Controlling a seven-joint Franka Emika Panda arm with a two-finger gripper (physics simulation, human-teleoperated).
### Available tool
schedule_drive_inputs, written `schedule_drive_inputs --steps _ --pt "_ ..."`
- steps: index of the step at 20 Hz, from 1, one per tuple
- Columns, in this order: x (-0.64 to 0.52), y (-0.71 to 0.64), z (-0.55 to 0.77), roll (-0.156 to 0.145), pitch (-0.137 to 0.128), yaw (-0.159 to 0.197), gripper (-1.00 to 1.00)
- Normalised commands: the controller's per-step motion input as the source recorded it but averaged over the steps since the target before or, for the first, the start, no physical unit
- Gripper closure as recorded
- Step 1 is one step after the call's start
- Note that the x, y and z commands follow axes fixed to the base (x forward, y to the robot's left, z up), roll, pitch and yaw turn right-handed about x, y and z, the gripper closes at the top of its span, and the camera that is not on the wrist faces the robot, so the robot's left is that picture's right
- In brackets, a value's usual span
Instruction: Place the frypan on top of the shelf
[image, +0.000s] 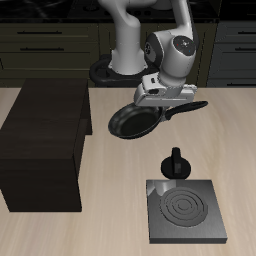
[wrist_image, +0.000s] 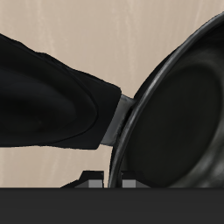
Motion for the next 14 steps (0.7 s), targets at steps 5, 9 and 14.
schedule_drive_inputs --steps 5,9,14 --pt "-0.04 0.00 0.18 0.001 -0.020 0.022 1.00" --pt "-0.13 0.03 0.41 -0.001 -0.063 0.039 1.00" --pt "-0.04 -0.05 0.24 -0.006 -0.027 0.019 1.00"
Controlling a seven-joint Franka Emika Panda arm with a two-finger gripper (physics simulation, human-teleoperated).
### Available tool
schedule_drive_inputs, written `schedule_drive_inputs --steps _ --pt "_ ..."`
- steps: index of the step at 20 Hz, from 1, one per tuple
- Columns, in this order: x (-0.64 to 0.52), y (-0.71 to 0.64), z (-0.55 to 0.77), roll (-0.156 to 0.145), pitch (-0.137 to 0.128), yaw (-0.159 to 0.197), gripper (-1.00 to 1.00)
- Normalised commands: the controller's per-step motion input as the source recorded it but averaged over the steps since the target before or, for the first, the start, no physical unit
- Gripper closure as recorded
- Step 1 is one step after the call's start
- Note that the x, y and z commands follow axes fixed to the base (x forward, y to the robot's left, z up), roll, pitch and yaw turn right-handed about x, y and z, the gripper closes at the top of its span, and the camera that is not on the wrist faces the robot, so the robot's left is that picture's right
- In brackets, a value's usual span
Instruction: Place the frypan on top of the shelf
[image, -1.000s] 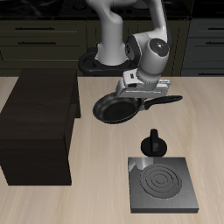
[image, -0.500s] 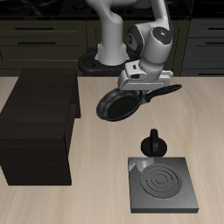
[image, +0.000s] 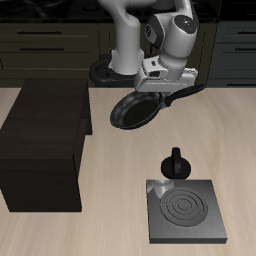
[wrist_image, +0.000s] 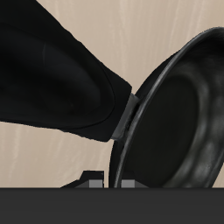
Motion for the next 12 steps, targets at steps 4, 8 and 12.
schedule_drive_inputs --steps 4,8,12 --pt "-0.03 -0.03 0.26 -0.006 -0.025 0.013 1.00" --pt "-0.01 -0.02 0.27 -0.009 -0.017 0.014 1.00" --pt "-0.06 -0.08 0.24 -0.009 -0.028 0.017 1.00"
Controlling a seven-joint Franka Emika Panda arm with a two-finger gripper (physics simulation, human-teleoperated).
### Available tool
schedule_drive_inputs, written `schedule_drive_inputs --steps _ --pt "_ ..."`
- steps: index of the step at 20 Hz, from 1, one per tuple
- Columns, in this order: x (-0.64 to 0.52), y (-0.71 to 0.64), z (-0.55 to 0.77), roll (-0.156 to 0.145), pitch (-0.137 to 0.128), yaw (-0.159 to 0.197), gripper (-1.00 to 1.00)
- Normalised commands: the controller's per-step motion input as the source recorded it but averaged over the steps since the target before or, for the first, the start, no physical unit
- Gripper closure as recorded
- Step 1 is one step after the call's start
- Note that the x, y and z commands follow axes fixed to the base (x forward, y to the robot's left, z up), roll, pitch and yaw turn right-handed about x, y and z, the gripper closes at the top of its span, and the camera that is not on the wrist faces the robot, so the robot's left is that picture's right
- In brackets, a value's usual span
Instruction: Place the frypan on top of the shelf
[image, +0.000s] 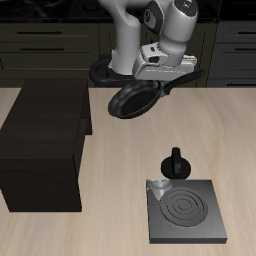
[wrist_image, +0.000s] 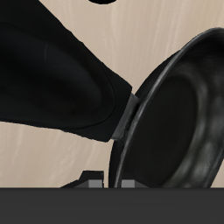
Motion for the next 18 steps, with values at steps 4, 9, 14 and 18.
schedule_drive_inputs --steps 4,9,14,18 --pt "-0.05 -0.11 0.42 -0.001 -0.041 -0.010 1.00" --pt "-0.05 -0.11 0.38 -0.008 -0.043 -0.005 1.00" --pt "-0.05 -0.07 0.34 0.004 -0.037 -0.005 1.00" --pt "-0.02 -0.05 0.30 -0.002 -0.037 0.001 1.00"
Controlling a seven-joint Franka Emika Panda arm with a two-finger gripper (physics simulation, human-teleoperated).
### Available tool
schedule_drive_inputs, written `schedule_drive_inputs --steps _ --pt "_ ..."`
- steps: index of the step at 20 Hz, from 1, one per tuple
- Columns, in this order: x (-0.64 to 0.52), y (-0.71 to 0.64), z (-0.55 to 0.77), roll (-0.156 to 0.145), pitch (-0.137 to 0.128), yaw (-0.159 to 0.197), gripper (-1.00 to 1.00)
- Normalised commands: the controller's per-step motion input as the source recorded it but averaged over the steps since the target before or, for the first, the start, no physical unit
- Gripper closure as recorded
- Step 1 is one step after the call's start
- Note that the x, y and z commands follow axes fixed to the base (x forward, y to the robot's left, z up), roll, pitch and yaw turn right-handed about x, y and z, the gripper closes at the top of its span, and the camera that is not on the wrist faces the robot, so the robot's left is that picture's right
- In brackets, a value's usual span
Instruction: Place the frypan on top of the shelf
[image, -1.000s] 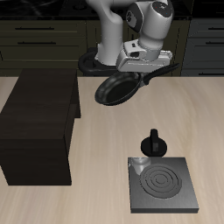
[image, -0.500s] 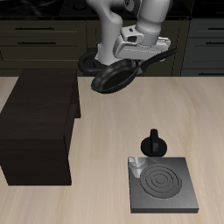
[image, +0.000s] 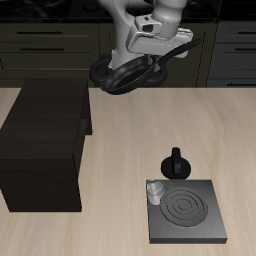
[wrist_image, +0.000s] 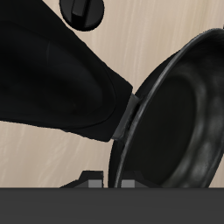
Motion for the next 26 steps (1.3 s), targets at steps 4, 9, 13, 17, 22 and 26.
schedule_drive_inputs --steps 4,9,13,17,22,26 --pt "-0.03 -0.03 0.30 0.006 -0.031 -0.004 1.00" --pt "0.03 -0.03 0.21 -0.006 -0.024 -0.005 1.00" --pt "0.04 -0.06 0.24 -0.007 -0.022 -0.005 1.00" --pt "-0.07 -0.06 0.45 0.008 -0.060 -0.009 1.00" --pt "-0.02 -0.01 0.30 0.009 -0.042 -0.019 1.00" --pt "-0.03 -0.04 0.27 0.003 -0.034 0.001 1.00"
